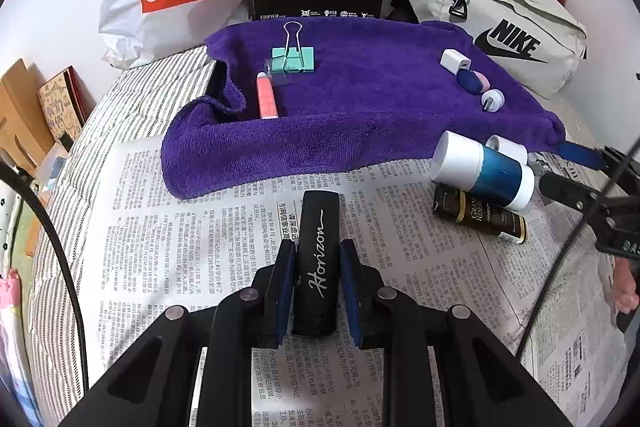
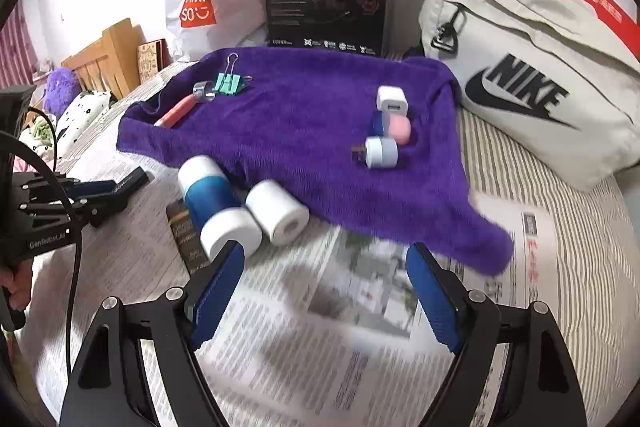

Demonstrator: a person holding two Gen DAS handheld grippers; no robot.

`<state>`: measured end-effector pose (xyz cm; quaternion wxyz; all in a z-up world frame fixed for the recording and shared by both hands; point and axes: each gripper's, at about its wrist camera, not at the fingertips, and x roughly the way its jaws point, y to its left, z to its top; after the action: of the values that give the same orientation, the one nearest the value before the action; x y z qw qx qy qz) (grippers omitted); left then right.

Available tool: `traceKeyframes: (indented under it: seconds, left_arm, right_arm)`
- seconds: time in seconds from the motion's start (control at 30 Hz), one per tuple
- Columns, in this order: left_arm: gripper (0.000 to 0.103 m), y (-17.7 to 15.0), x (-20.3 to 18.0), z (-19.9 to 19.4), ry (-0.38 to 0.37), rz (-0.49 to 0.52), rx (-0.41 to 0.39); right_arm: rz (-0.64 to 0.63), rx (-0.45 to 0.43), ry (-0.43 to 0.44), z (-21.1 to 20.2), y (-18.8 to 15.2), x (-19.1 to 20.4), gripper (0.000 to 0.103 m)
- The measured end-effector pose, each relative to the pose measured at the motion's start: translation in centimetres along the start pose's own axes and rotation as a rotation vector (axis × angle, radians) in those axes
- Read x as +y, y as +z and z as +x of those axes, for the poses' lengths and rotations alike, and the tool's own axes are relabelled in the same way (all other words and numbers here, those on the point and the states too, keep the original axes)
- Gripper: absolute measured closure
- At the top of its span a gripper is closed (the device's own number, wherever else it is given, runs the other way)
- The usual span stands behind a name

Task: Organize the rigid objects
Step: 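Grasp the white tape roll with the right gripper while the left gripper holds the black marker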

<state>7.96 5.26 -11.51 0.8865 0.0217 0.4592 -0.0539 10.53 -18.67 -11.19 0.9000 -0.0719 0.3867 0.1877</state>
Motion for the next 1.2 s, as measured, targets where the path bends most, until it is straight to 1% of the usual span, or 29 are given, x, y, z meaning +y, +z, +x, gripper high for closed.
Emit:
traceKeyframes:
  seconds: [0.1, 0.17, 0.23, 0.37, 0.43, 0.47, 0.6, 0.7, 0.77, 0.8, 0.83, 0.9, 1.0, 1.1, 1.2]
  left_arm:
    - [0.081, 0.0, 0.1, 0.0, -0.007, -0.003, -0.001]
    - [0.081, -0.1, 0.1, 0.0, -0.01, -0.001, -0.002]
    - [0.081, -0.1, 0.2, 0.0, -0.012, -0.005, -0.003]
    - [0.081, 0.0, 0.2, 0.0, -0.017, -0.008, 0.0]
    - [0.081, 0.1, 0.1, 0.0, -0.014, 0.0, 0.002]
    - [0.081, 0.1, 0.1, 0.0, -0.013, 0.003, 0.003]
    - [0.081, 0.1, 0.2, 0.0, -0.018, 0.001, 0.001]
    - [0.081, 0.1, 0.2, 0.0, -0.019, 0.002, 0.003]
    - [0.081, 0.1, 0.2, 0.0, -0.023, 0.003, 0.003]
    - [0.081, 0.0, 0.2, -0.1, -0.024, 0.001, 0.002]
    - [0.081, 0.0, 0.2, -0.1, -0.025, 0.0, 0.002]
    - [0.081, 0.0, 0.2, -0.1, -0.022, 0.003, 0.001]
    - [0.081, 0.0, 0.3, -0.1, -0.023, 0.002, 0.002]
    - [0.081, -0.1, 0.3, -0.1, -0.023, 0.004, 0.002]
    - [0.081, 0.0, 0.2, 0.0, -0.022, 0.005, 0.006]
  right_arm:
    - [-0.042, 0.029, 0.01, 1.1, 0.6, 0.3, 0.031]
    - [-0.076, 0.05, 0.018, 1.8, 0.8, 0.8, 0.033]
    - [-0.091, 0.044, 0.019, 2.2, 1.0, 1.1, 0.035]
    - [-0.094, 0.051, 0.054, 2.6, 1.4, 1.5, 0.04]
    - [-0.097, 0.055, 0.069, 2.9, 1.7, 1.8, 0.046]
    - [-0.096, 0.061, 0.073, 3.0, 1.7, 1.9, 0.047]
    - [-0.094, 0.079, 0.089, 3.7, 1.9, 2.6, 0.066]
    - [-0.11, 0.088, 0.085, 3.3, 1.7, 3.1, 0.069]
    - [-0.094, 0.096, 0.122, 2.6, 1.5, 3.0, 0.069]
    - [-0.076, 0.098, 0.158, 2.1, 1.4, 2.8, 0.069]
    - [-0.07, 0.096, 0.167, 1.9, 1.4, 2.8, 0.069]
    - [-0.075, 0.094, 0.151, 1.9, 1.5, 2.8, 0.068]
    - [-0.088, 0.117, 0.118, 2.7, 1.7, 2.8, 0.068]
    - [-0.083, 0.129, 0.134, 3.4, 1.9, 2.8, 0.068]
    - [-0.108, 0.123, 0.117, 3.6, 1.8, 3.1, 0.069]
